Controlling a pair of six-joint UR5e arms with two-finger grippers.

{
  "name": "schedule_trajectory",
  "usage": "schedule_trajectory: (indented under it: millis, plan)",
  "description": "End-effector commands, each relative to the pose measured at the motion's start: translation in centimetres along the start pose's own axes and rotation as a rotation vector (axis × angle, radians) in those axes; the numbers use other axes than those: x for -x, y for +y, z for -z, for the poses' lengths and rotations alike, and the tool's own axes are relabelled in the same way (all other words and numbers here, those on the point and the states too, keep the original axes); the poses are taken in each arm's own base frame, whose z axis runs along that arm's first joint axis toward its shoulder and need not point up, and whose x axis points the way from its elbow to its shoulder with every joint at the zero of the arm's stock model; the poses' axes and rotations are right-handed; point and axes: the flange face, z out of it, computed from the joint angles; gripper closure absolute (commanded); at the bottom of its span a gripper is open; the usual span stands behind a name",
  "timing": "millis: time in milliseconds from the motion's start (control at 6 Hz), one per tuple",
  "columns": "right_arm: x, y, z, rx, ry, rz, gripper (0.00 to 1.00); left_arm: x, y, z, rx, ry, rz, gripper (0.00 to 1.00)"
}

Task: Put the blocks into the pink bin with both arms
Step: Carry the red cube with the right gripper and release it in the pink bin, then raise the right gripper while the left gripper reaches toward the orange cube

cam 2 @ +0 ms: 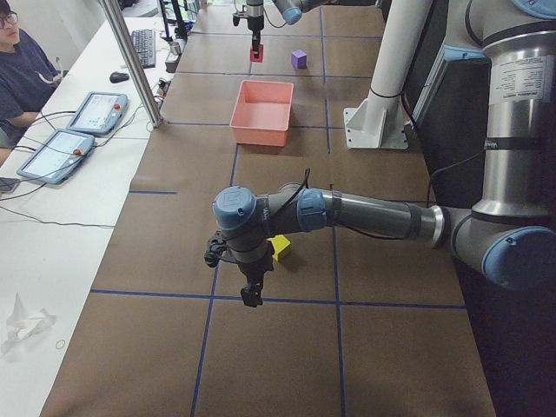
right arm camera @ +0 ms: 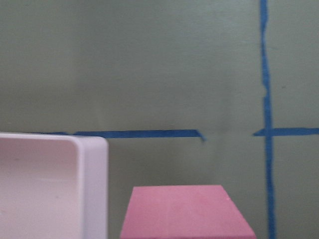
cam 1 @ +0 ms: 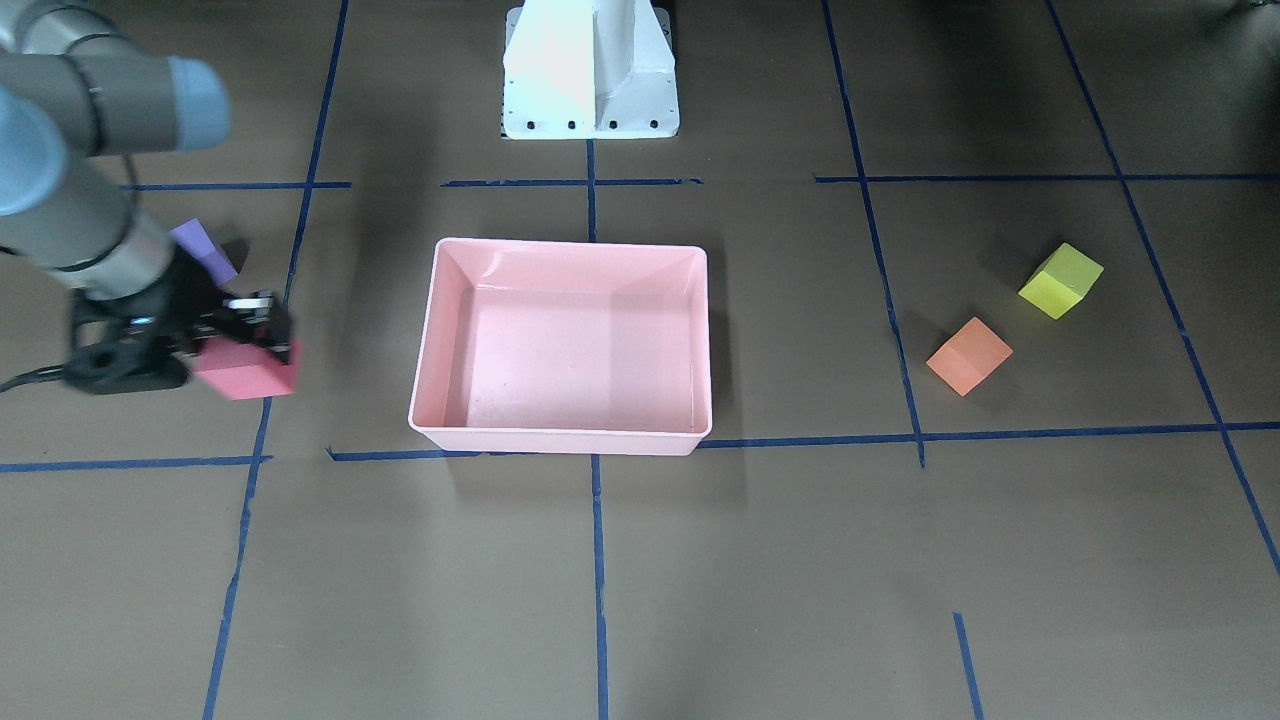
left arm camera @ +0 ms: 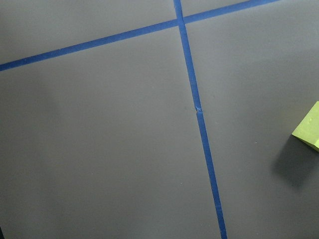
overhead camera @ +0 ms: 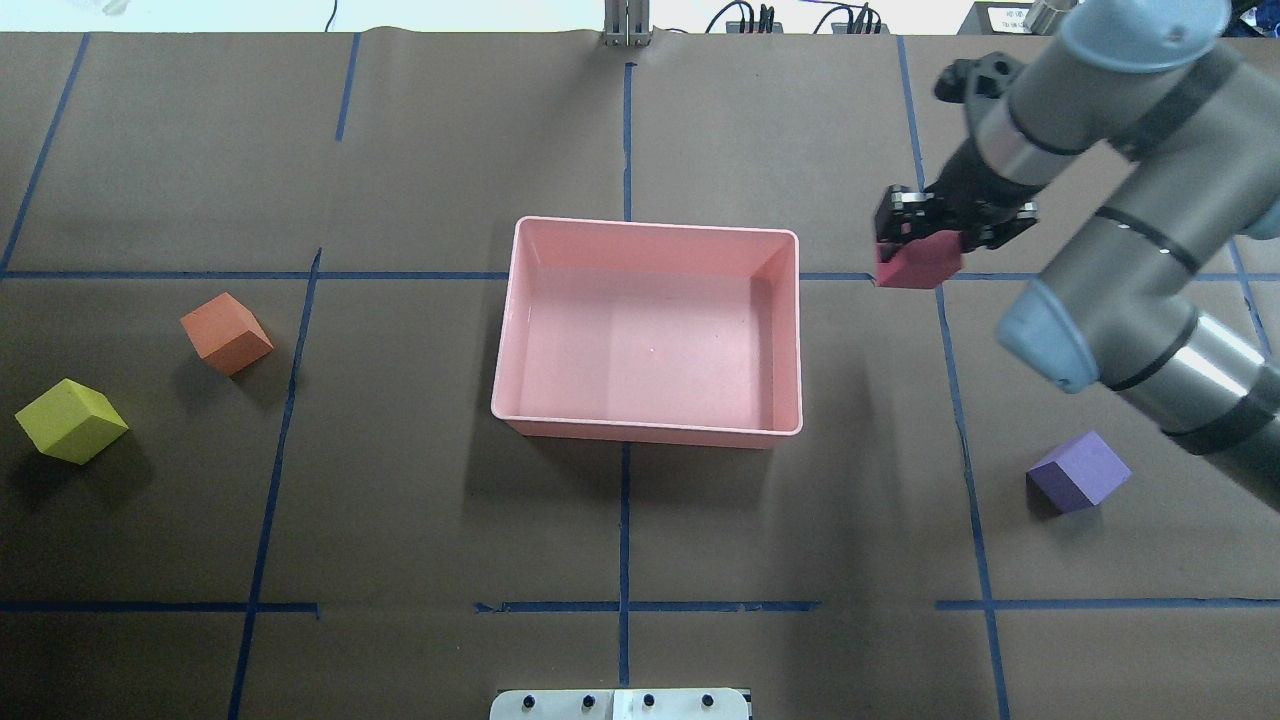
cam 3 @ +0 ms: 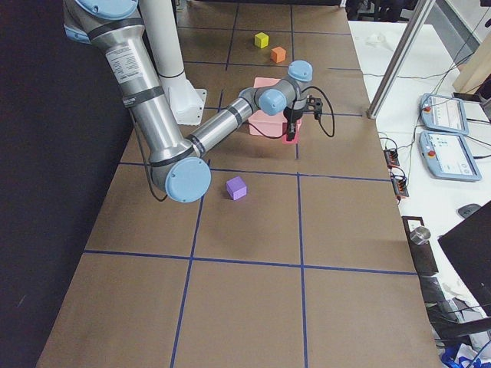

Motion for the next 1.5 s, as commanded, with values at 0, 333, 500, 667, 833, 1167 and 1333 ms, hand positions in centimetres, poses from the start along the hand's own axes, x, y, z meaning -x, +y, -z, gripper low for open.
schedule_trajectory:
  millis: [0, 333, 500, 667, 833, 1167, 1333]
  plan:
    - [16.4, 4.5, -0.3, -0.039, 0.039, -0.142, 0.63, -0.8, -0.1, 1.0, -0.02, -0.01, -0.019, 0.0]
    - [19.5, 5.1, -0.5, -0.061, 0.042, -0.204, 0.01, -4.6, -3.9, 4.8, -0.109, -0.032, -0.123, 0.0]
    - [18.6, 4.1, -0.1, -0.055, 0.043, -0.206, 0.0, -6.8, -6.8, 6.2, -0.18, -0.055, -0.221, 0.0]
    - [16.3, 2.0, 1.3, -0.03, 0.03, -0.159, 0.0, -7.7, -7.7, 6.7, -0.226, -0.068, -0.278, 0.0]
    - [11.7, -0.7, 2.0, -0.011, 0.038, -0.104, 0.0, -10.7, -9.2, 5.4, -0.253, -0.062, -0.384, 0.0]
    - [-2.0, -5.3, 4.7, -0.008, 0.061, 0.073, 0.0, -22.4, -12.0, -2.8, -0.193, 0.017, -0.621, 0.0]
    - [-10.2, -7.2, 6.5, -0.002, 0.071, 0.162, 0.0, -25.5, -12.8, -4.5, -0.183, 0.038, -0.652, 0.0]
